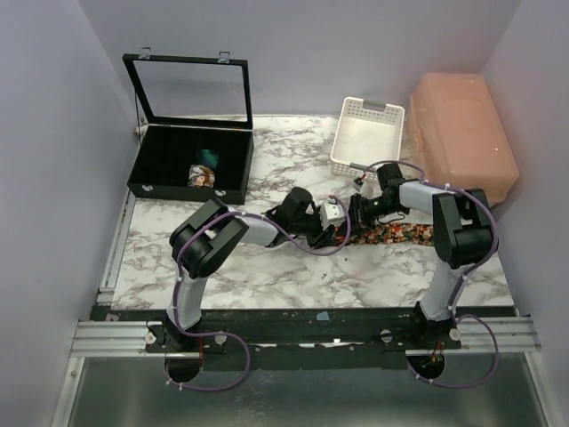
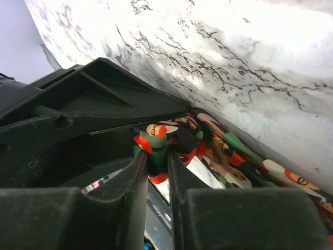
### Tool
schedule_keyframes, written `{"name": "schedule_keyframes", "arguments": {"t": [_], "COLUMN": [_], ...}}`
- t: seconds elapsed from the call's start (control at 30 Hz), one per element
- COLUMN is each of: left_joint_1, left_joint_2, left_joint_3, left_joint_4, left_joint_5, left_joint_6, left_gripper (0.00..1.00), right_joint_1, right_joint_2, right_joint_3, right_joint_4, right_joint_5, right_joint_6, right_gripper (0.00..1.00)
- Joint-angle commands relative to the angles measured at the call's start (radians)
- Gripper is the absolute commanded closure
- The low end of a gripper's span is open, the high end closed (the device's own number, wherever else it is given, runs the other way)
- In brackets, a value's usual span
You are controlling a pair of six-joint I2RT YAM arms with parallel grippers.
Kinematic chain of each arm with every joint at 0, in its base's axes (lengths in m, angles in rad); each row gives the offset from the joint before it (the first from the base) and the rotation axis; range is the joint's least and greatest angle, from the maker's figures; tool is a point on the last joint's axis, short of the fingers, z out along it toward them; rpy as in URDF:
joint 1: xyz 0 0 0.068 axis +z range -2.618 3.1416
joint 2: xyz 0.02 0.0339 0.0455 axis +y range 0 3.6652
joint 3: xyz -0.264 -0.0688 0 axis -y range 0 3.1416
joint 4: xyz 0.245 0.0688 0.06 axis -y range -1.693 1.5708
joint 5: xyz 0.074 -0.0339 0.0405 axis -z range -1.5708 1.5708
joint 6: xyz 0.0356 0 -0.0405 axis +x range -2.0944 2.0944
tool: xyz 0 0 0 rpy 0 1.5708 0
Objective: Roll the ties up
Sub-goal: Roll the tie at the center of the board.
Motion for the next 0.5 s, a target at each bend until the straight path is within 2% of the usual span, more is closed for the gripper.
{"name": "schedule_keyframes", "arguments": {"t": [0.0, 0.07, 0.13, 0.2, 0.27, 0.47], "left_joint_1": [-0.017, -0.016, -0.010, 0.006, 0.020, 0.036], "left_joint_2": [0.032, 0.033, 0.037, 0.038, 0.030, -0.021], "left_joint_3": [-0.013, -0.009, -0.003, 0.000, -0.011, -0.084], "left_joint_4": [-0.157, -0.162, -0.165, -0.157, -0.127, 0.026], "left_joint_5": [-0.073, -0.073, -0.054, -0.015, 0.021, 0.077], "left_joint_6": [0.045, 0.045, 0.046, 0.037, 0.035, 0.041], "left_gripper": [0.78, 0.75, 0.69, 0.53, 0.42, 0.28], "right_joint_1": [0.005, -0.001, -0.012, -0.026, -0.041, -0.088], "right_joint_2": [0.053, 0.068, 0.075, 0.086, 0.101, 0.149], "right_joint_3": [0.038, 0.053, 0.054, 0.053, 0.047, 0.045], "right_joint_4": [-0.017, -0.049, -0.066, -0.084, -0.095, -0.116], "right_joint_5": [0.031, 0.064, 0.099, 0.130, 0.153, 0.214], "right_joint_6": [-0.037, -0.074, -0.104, -0.136, -0.166, -0.210], "right_gripper": [0.87, 0.99, 0.99, 1.00, 0.99, 1.00]}}
